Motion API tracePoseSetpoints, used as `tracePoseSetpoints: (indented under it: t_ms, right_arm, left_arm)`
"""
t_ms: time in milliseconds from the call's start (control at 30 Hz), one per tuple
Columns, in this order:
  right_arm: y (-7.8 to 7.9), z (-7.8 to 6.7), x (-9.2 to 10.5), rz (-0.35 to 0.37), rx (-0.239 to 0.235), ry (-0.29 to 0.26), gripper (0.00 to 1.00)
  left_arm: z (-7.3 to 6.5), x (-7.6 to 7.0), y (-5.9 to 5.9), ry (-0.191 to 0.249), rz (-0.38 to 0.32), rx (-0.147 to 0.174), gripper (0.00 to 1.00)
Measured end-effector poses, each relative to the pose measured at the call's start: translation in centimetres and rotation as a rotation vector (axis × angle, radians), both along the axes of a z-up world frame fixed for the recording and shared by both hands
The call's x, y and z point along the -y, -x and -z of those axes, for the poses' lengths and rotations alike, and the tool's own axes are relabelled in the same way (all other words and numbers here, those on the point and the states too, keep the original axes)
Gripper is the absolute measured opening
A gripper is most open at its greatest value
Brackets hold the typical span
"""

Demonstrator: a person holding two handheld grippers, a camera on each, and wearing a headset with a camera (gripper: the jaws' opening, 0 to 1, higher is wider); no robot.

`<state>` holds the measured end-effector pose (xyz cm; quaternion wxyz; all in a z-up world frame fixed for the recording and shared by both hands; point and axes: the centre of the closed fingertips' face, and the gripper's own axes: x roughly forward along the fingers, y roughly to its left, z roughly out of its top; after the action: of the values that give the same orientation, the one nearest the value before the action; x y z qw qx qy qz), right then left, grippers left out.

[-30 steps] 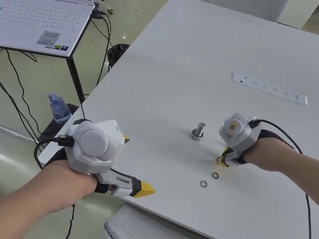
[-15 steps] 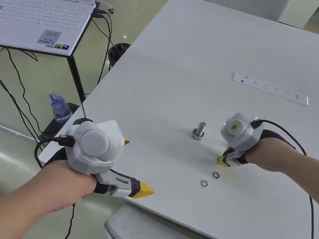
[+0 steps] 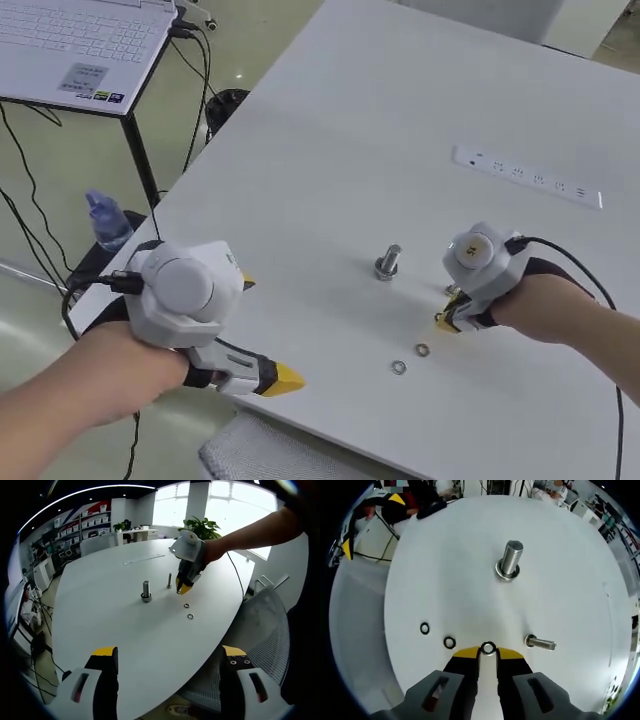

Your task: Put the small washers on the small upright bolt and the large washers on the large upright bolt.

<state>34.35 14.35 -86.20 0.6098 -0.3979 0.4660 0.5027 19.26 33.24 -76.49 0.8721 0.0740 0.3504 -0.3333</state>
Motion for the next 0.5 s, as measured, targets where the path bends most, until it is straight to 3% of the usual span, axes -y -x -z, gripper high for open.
tracePoseSetpoints:
  t_ms: [500]
  right_arm:
    - [-1.6,-1.7,3.3,0.059,0.026,0.000,0.14]
  left_arm:
    - [0.0,0.1,-0.6,-0.016,-0.003,0.002,0.83]
